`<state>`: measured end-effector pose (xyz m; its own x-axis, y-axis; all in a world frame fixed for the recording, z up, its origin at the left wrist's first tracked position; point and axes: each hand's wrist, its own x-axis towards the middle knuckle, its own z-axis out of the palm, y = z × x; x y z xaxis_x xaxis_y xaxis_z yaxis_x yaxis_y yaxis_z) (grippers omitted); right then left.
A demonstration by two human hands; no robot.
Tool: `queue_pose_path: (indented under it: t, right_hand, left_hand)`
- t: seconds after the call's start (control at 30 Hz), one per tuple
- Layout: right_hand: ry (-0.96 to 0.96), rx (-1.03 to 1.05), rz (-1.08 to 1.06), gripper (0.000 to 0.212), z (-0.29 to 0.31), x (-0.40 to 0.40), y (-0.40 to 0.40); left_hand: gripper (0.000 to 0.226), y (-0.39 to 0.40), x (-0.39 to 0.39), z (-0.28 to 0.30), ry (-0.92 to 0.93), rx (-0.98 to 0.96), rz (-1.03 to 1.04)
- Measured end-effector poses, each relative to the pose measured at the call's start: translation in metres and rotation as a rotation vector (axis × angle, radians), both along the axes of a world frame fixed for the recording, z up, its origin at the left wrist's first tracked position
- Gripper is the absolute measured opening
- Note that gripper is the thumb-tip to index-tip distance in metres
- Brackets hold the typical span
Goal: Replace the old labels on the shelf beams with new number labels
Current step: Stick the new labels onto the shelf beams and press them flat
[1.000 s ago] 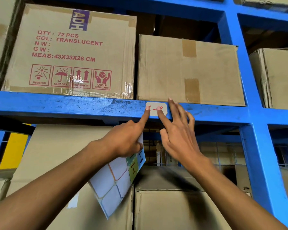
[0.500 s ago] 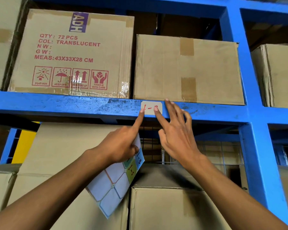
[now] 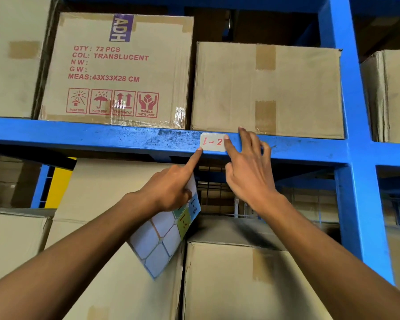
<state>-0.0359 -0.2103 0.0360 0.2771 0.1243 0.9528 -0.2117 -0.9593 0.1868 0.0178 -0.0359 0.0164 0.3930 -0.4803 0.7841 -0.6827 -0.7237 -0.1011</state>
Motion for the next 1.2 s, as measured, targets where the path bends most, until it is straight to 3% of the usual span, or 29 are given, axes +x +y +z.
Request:
queue_pose_path:
  t: [0.13, 0.37, 0.6, 0.8, 1.0, 1.2]
  right_hand:
    - [0.061, 0.08, 0.146, 0.052, -0.022, -0.016, 0.005]
    - [0.072, 0.392, 0.579, 0.025, -0.072, -0.049, 0.032]
    - [0.09, 0.299, 0.528, 0.036, -0.111, -0.075, 0.087]
    - [0.056, 0.328, 0.477, 0.044, -0.131, -0.097, 0.115]
    - [-0.004, 0.307, 0.454, 0.034, -0.137, -0.111, 0.125]
    - [-0.012, 0.377, 0.553, 0.01, -0.15, -0.119, 0.132]
  left_hand:
    - [0.088, 0.007, -0.009, -0.009, 0.108, -0.135, -0.189]
    - [0.061, 0.033, -0.033, -0.046, 0.551, -0.712, -0.698]
    - [0.058, 0.059, -0.068, -0.071, 0.657, -0.929, -0.833]
    - [0.057, 0.069, -0.092, -0.083, 0.746, -1.004, -0.912]
    - [0.051, 0.075, -0.107, -0.09, 0.75, -0.985, -0.924]
    - [0.051, 0.069, -0.115, -0.099, 0.817, -0.99, -0.895]
